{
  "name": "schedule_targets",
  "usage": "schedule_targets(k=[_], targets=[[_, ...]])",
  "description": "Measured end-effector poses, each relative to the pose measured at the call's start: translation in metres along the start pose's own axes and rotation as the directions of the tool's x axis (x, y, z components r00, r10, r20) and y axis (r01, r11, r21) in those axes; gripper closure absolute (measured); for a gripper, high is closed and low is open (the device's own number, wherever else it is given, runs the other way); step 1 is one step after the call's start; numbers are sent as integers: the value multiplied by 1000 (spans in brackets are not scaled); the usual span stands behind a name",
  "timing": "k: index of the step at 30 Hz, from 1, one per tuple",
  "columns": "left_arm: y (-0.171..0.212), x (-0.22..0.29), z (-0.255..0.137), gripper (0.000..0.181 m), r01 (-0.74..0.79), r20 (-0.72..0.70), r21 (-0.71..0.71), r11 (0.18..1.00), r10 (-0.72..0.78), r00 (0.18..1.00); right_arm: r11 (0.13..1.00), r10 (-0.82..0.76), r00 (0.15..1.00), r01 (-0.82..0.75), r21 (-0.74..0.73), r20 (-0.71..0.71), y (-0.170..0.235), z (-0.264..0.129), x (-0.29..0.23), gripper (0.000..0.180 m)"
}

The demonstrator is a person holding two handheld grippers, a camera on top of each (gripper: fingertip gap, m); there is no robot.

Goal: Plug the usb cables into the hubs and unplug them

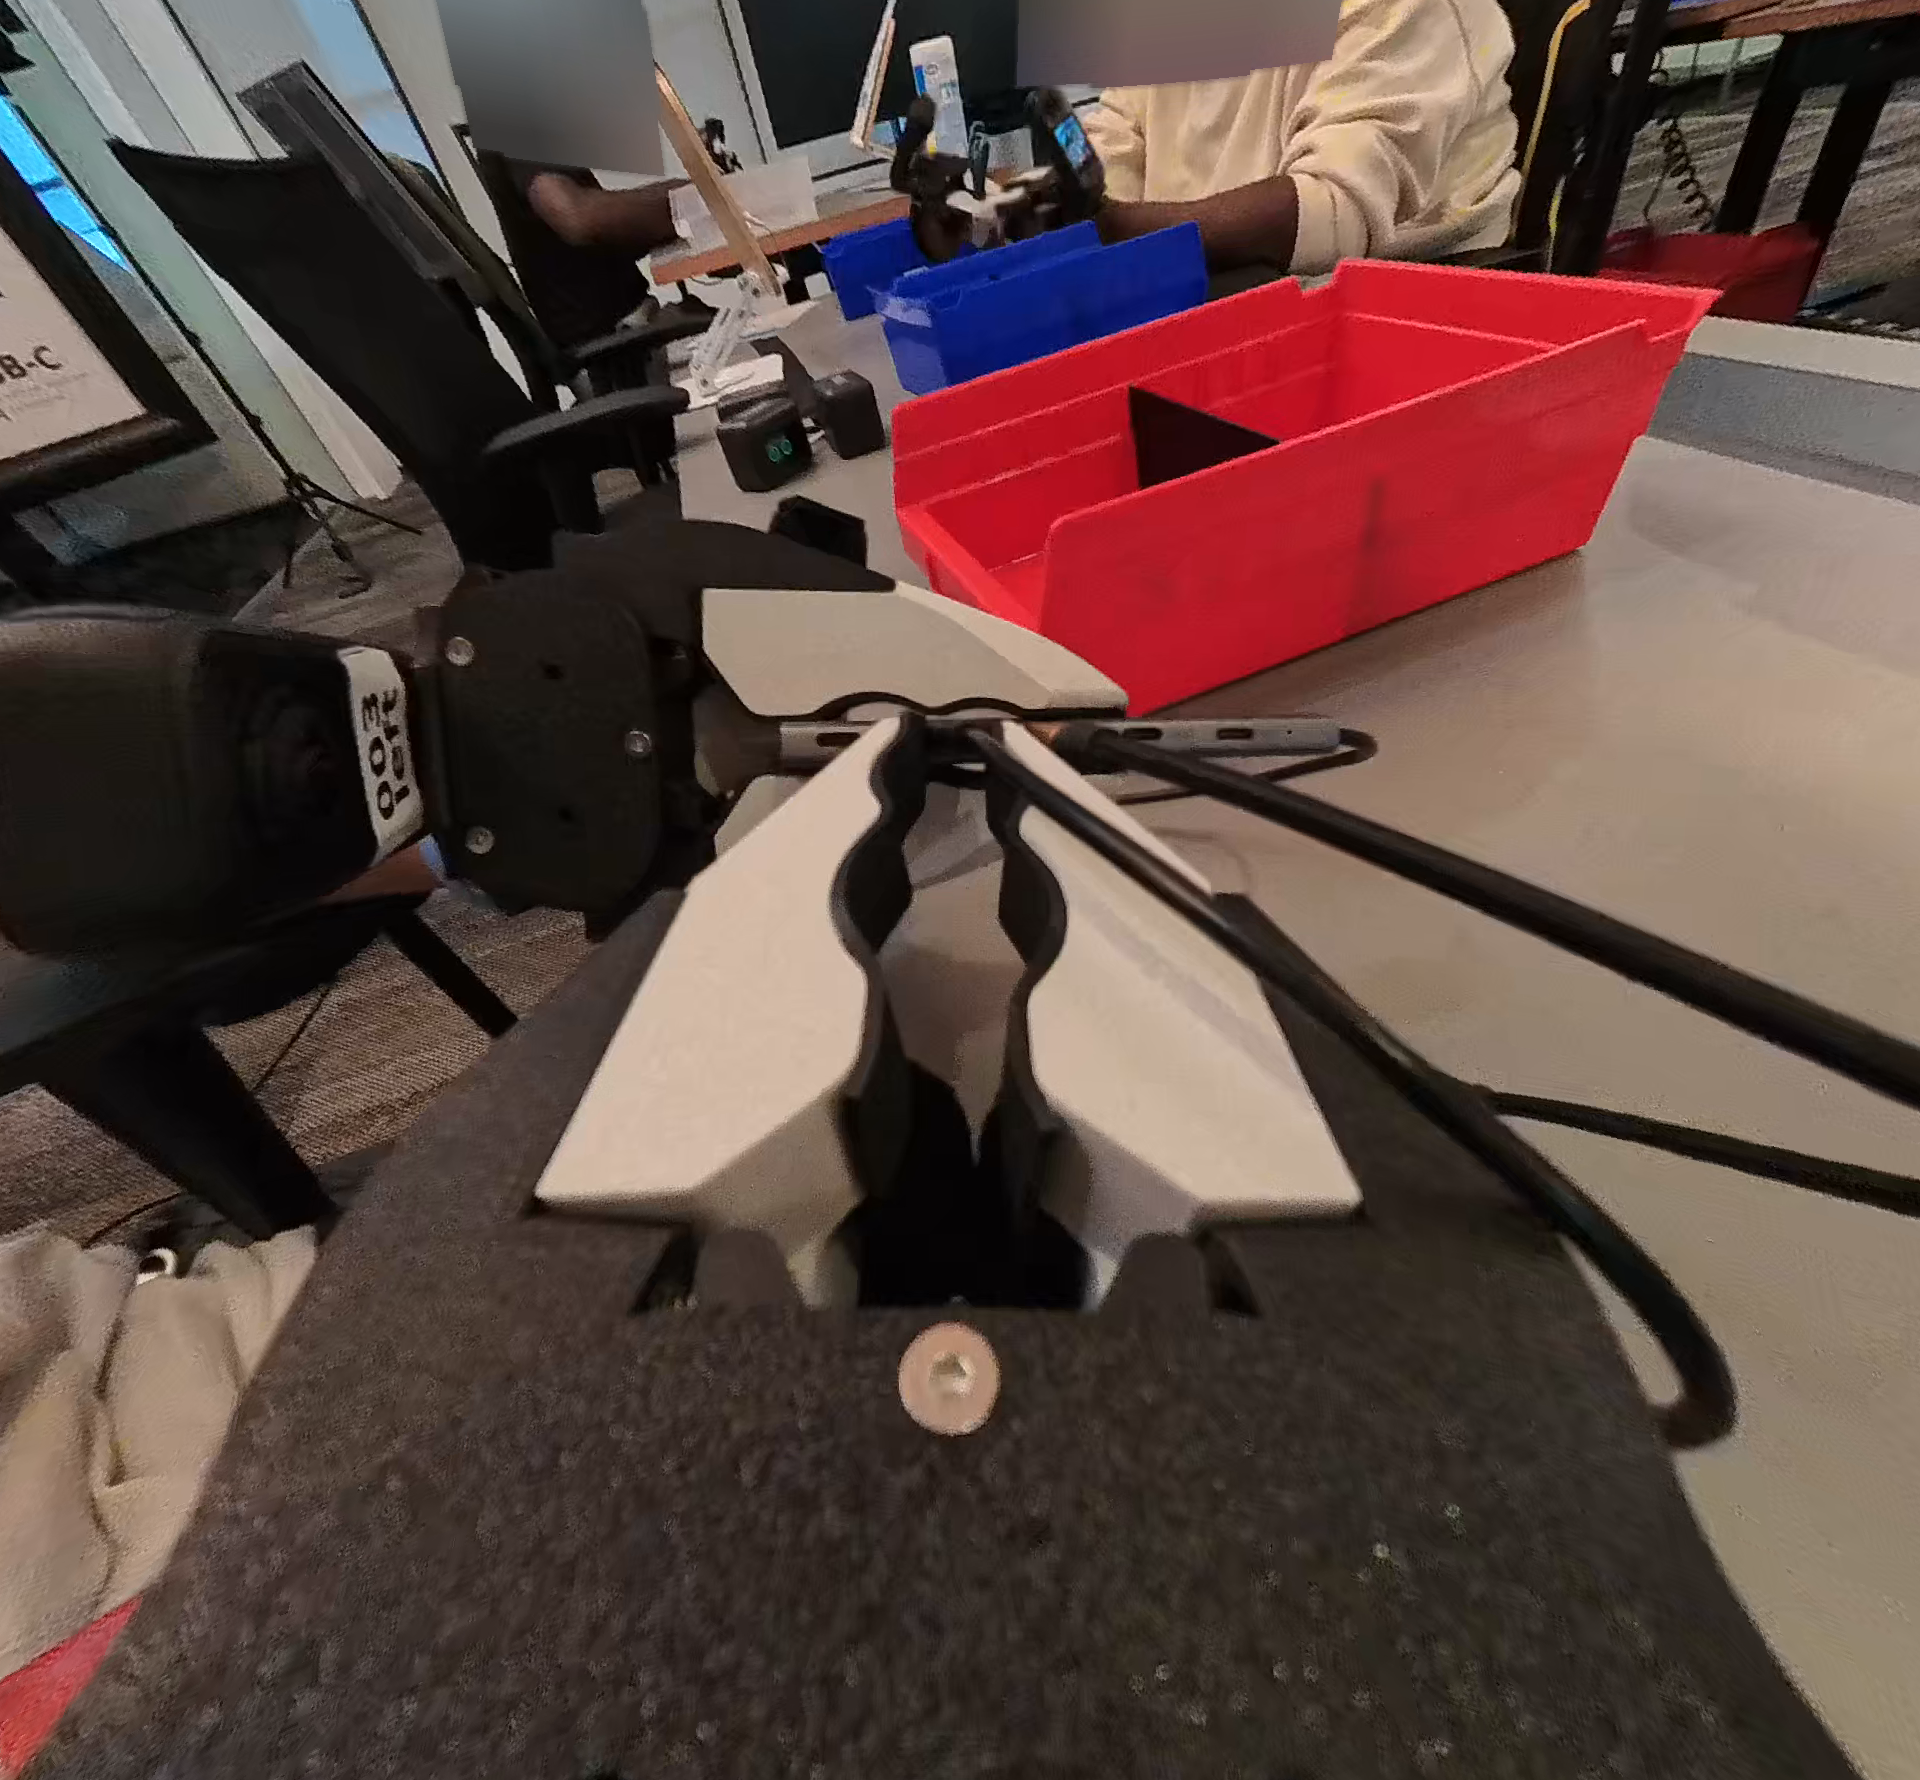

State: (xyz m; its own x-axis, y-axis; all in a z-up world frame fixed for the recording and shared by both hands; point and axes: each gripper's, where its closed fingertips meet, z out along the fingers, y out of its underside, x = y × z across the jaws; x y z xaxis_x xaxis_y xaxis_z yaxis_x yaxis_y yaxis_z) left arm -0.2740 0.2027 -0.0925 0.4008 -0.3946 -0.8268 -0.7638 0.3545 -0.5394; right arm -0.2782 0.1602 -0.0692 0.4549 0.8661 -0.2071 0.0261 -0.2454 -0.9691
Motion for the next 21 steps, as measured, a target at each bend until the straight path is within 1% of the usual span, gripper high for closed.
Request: schedule_targets(k=[3, 5, 6, 8, 9, 11, 13, 14, 16, 17, 20, 21], targets=[[4, 5, 3, 170, 41, -44, -3, 999, -41, 998, 998, 48, 999, -48, -28, 20, 4, 0, 4, 169], [0, 4, 4, 170, 90, -55, 25, 996, -89, 995, 999, 37, 999, -37, -26, 31, 0, -2, 3, 169], [-2, 2, 5, 170, 154, -70, 37, 987, -151, 986, 999, 4, 999, -2, -37, 35, -1, -4, 3, 164], [-1, -4, 5, 170, 322, -113, 41, 946, -315, 942, 994, -74, 992, 81, -70, 100, 0, -11, -7, 160], [1, -8, 4, 171, 409, -141, 45, 912, -399, 906, 988, -109, 982, 124, -90, 154, 2, -16, -15, 155], [-2, -14, 0, 170, 592, -244, 78, 802, -560, 791, 970, -172, 948, 211, -124, 267, 7, -30, -28, 151], [-9, -21, -7, 171, 739, -366, 94, 667, -667, 649, 969, -219, 943, 240, -58, 252, -5, -44, -21, 153], [-12, -24, -11, 171, 790, -424, 89, 606, -695, 581, 977, -208, 950, 215, -6, 234, -16, -52, -14, 157], [-19, -27, -19, 171, 864, -535, 71, 499, -712, 455, 991, -132, 970, 123, 55, 203, -31, -66, 6, 157], [-22, -30, -22, 170, 887, -570, 68, 457, -712, 410, 995, -83, 983, 74, 62, 167, -34, -70, 21, 152], [-32, -33, -31, 170, 938, -664, 37, 344, -693, 280, 999, 34, 993, -35, 7, 116, -20, -67, 45, 123], [-37, -32, -34, 171, 949, -697, 21, 314, -676, 239, 998, 57, 989, -58, 2, 133, -16, -63, 42, 117]])
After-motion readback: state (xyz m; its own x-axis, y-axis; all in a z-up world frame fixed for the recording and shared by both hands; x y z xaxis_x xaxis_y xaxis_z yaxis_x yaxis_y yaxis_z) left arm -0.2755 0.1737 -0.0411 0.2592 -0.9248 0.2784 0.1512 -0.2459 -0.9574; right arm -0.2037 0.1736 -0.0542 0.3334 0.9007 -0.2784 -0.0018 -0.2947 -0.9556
